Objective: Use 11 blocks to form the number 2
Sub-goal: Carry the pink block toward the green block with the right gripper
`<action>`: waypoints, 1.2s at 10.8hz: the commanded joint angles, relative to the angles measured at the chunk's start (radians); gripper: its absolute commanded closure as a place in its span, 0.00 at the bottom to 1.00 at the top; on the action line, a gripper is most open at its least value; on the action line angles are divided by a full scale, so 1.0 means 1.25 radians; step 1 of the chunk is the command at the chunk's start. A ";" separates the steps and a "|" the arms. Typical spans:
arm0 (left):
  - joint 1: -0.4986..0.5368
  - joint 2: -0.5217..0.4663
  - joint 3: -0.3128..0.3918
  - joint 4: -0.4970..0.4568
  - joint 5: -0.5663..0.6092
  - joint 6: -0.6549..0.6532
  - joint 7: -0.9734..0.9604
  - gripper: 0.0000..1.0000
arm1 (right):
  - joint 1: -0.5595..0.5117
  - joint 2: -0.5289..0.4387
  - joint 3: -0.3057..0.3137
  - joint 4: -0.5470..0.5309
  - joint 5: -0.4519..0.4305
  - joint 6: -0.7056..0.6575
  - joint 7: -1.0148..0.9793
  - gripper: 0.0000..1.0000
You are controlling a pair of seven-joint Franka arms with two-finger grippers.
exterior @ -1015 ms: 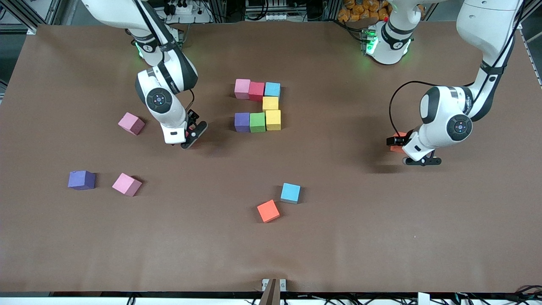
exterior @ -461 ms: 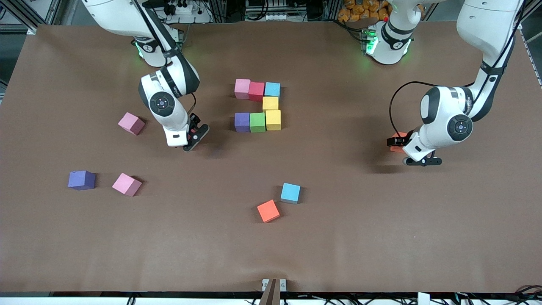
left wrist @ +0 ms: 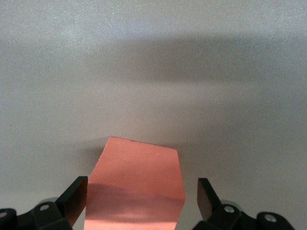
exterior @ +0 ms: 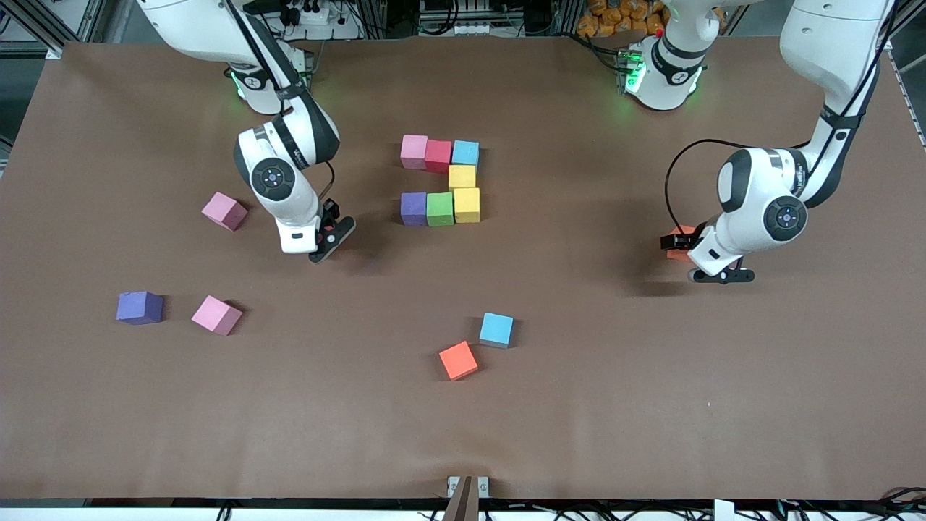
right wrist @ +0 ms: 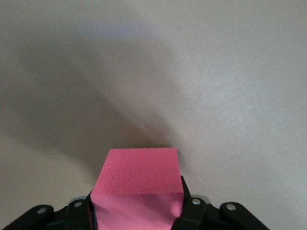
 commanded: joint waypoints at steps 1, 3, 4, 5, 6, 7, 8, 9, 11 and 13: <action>0.005 0.000 -0.002 -0.002 0.015 0.010 0.011 0.00 | 0.029 -0.014 0.009 0.047 0.010 -0.014 0.214 0.73; 0.005 0.000 -0.002 -0.002 0.015 0.010 0.011 0.00 | 0.066 0.009 0.010 0.098 0.011 -0.017 0.447 0.72; 0.005 0.000 -0.002 -0.002 0.015 0.010 0.011 0.00 | 0.086 0.027 0.010 0.127 0.011 -0.017 0.537 0.71; 0.005 0.000 -0.002 -0.002 0.015 0.010 0.011 0.00 | 0.106 0.052 0.010 0.165 0.011 -0.018 0.593 0.71; 0.005 0.000 -0.002 -0.002 0.015 0.010 0.011 0.00 | 0.122 0.076 0.010 0.193 0.011 -0.018 0.616 0.71; 0.005 0.000 -0.002 -0.002 0.015 0.010 0.011 0.00 | 0.135 0.095 0.010 0.216 0.034 -0.017 0.651 0.71; 0.005 0.000 -0.002 -0.002 0.015 0.010 0.011 0.00 | 0.152 0.118 0.010 0.246 0.093 -0.017 0.665 0.71; 0.005 0.000 -0.002 -0.002 0.015 0.010 0.011 0.00 | 0.163 0.138 0.010 0.269 0.120 -0.017 0.665 0.71; 0.005 0.004 -0.002 -0.002 0.015 0.012 0.011 0.00 | 0.184 0.171 0.010 0.291 0.145 -0.017 0.666 0.71; 0.005 0.005 -0.002 0.000 0.015 0.012 0.011 0.00 | 0.195 0.176 0.010 0.289 0.156 -0.020 0.665 0.71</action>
